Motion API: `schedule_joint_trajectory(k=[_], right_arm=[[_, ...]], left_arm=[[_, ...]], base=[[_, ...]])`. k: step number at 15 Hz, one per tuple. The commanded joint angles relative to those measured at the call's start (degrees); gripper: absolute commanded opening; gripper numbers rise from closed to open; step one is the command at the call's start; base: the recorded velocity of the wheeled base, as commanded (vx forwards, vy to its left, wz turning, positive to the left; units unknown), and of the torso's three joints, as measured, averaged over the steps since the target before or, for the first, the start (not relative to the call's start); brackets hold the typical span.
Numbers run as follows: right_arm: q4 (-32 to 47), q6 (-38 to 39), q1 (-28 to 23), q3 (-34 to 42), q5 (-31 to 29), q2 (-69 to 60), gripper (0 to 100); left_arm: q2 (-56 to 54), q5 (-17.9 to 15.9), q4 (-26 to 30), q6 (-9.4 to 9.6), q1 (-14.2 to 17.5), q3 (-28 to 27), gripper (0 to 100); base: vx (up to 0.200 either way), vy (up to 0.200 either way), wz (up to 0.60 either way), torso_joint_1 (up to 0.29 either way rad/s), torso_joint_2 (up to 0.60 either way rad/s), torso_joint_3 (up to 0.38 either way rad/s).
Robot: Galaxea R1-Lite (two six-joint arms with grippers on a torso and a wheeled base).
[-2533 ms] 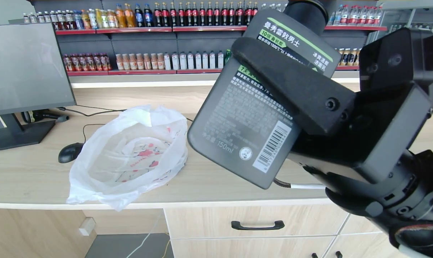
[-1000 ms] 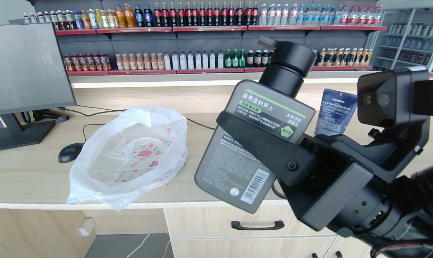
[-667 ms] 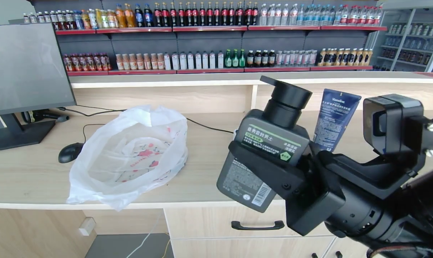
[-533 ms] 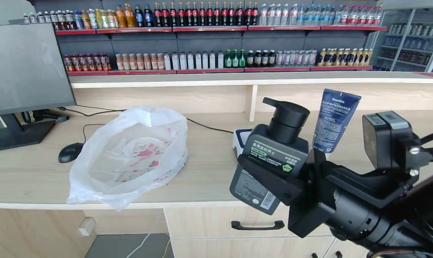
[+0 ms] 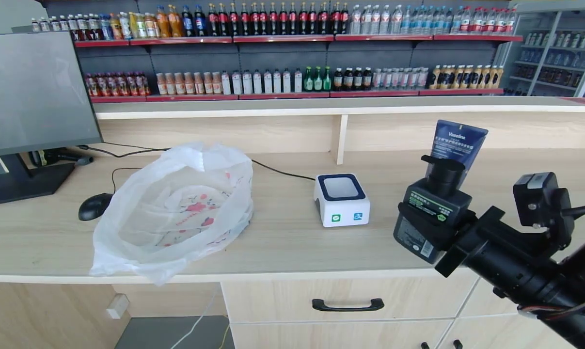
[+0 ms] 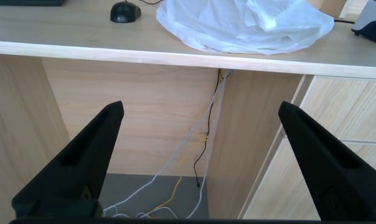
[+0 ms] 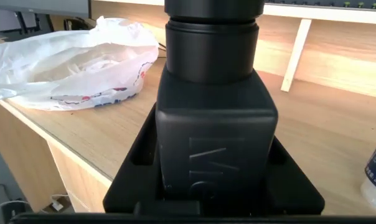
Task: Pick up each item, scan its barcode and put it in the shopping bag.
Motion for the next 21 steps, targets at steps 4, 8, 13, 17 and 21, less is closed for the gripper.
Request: schedule_joint_trajectory(k=[4, 8, 13, 17, 21], right_arm=[[-0.08, 0.59, -0.93, -1.36, 0.06, 1.43, 0], [-0.08, 0.94, -2.51, -3.73, 0.06, 2.31, 0], [-0.08, 0.86, -3.21, -4.43, 0.06, 2.04, 0], [-0.08, 0.51, -5.06, -5.31, 0.06, 1.96, 0], [-0.08, 0.51, -6.82, -6.63, 0.06, 0.11, 0]], left_arm=[[-0.02, 0.10, 0.08, -0.09, 0.00, 0.01, 100], [-0.02, 0.10, 0.08, -0.09, 0.00, 0.01, 100], [-0.02, 0.10, 0.08, -0.09, 0.00, 0.01, 100], [-0.02, 0.10, 0.08, -0.35, 0.09, 0.01, 100], [0.06, 0.10, 0.08, -0.70, 0.09, 0.01, 100]], base=[[-0.100, 0.100, 0.00, 0.000, 0.00, 0.000], [-0.050, 0.000, 0.00, 0.004, 0.00, -0.001], [0.000, 0.120, 0.00, 0.003, 0.00, 0.000], [0.000, 0.200, 0.00, 0.011, 0.00, 0.002], [0.000, 0.200, 0.00, 0.004, 0.00, 0.005]])
